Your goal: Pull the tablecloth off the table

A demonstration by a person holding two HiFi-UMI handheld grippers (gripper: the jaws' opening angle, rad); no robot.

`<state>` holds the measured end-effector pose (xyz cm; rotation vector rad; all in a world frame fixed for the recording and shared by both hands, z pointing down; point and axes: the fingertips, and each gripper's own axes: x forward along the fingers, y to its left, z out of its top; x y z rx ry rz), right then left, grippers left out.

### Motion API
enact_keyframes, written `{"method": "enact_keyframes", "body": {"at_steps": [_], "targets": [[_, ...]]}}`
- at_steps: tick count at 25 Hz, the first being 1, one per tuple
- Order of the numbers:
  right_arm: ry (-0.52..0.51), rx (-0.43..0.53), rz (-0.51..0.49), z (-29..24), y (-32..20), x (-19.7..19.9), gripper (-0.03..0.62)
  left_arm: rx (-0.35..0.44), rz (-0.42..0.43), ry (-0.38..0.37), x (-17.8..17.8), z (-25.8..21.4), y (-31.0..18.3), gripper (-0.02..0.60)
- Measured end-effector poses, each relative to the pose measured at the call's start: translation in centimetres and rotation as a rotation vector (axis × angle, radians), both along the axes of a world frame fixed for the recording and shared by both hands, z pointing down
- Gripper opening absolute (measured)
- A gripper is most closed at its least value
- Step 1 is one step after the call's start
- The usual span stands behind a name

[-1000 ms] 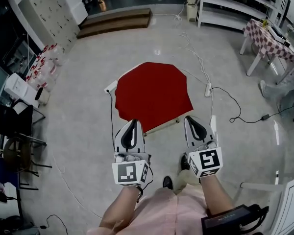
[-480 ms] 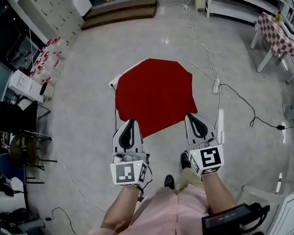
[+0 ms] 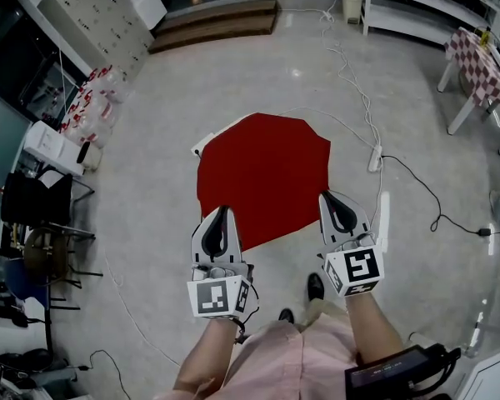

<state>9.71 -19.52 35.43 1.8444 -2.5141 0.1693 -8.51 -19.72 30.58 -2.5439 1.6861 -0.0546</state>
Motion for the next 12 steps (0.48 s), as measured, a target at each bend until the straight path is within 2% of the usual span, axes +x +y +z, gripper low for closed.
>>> {"method": "enact_keyframes", "body": {"at_steps": [3, 12], "targets": [[-0.003, 0.015, -0.019, -0.7, -1.4, 0.8, 0.018, 0.012, -0.021, -0.005, 0.7, -0.8, -0.9, 0.035], [-0.013, 0.051, -0.104, -0.6, -6.6, 5.5, 0.018, 0.051, -0.097, -0.018, 5.8, -1.0, -4.3, 0.035]]}}
